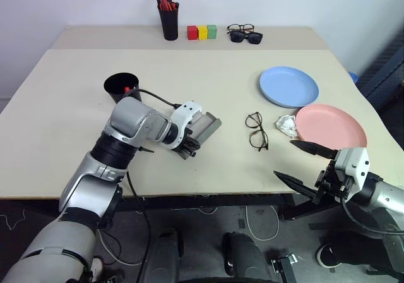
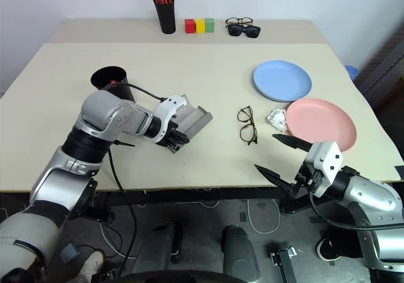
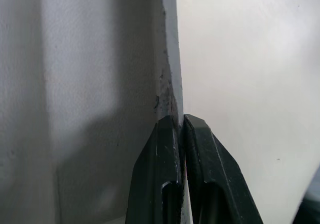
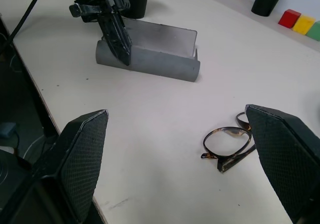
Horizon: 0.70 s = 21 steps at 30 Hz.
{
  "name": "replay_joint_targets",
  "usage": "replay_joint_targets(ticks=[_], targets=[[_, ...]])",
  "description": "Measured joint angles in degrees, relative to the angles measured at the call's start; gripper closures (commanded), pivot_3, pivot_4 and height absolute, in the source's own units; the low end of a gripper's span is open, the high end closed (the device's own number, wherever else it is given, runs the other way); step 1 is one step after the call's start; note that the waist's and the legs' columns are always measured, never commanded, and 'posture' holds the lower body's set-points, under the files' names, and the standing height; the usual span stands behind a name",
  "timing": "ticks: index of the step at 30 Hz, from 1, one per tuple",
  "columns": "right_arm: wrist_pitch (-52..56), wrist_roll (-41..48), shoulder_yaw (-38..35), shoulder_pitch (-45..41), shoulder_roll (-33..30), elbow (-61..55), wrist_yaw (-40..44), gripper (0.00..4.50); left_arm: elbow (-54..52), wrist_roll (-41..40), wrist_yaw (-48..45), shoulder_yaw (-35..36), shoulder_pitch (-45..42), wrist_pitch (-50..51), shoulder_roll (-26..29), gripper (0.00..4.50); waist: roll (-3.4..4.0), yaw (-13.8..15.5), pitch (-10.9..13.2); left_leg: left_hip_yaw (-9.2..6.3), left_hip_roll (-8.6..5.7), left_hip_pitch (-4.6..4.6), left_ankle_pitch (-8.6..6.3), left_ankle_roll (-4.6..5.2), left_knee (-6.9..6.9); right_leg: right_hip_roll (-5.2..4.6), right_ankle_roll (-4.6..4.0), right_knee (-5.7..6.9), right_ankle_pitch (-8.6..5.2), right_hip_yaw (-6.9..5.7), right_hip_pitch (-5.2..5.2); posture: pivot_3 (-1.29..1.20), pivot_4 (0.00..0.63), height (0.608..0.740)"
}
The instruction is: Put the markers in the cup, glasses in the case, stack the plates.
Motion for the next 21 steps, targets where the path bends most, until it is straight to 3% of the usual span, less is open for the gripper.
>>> replay_joint_targets(ticks=[4,9,15,21], targets=[[0.0,0.0,0.2,-0.4,0.0,0.0,-0.3,0.00,0.0,4.7,-7.6,-7.4,-0.9,-11.0,4.6,4.29,0.02,-0.1,0.0,0.02,0.01,-0.04,-0.01,-0.01,-0.01,-0.01,-0.02,0.00,0.01,0.00,-0.07,0.00,0.150,0.740],[0.0,-0.6,1.8,-2.7,0.2,0.2,-0.4,0.00,4.9,14.6,-20.6,-15.1,-2.1,-33.1,7.3,4.29,0.05,0.1,0.0,0.06,0.00,-0.28,-0.04,0.07,-0.01,-0.06,-0.03,-0.11,0.01,0.00,-0.24,0.00,0.150,0.740],[0.0,-1.2,2.6,-4.1,0.5,0.3,-0.4,0.00,12.7,23.2,-33.9,-17.2,-1.5,-60.1,9.0,4.29,0.07,0.9,0.0,0.18,0.01,-0.38,-0.17,0.30,-0.03,-0.06,-0.03,-0.43,0.01,0.00,-0.20,0.00,0.150,0.740],[0.0,-1.2,2.6,-4.3,0.5,0.4,-0.3,0.00,19.7,28.4,-38.0,-16.0,-2.1,-72.5,6.9,4.29,0.08,1.4,0.0,0.19,0.00,-0.36,-0.22,0.39,0.12,-0.05,-0.02,-0.46,0.01,-0.01,-0.06,0.00,0.150,0.740]])
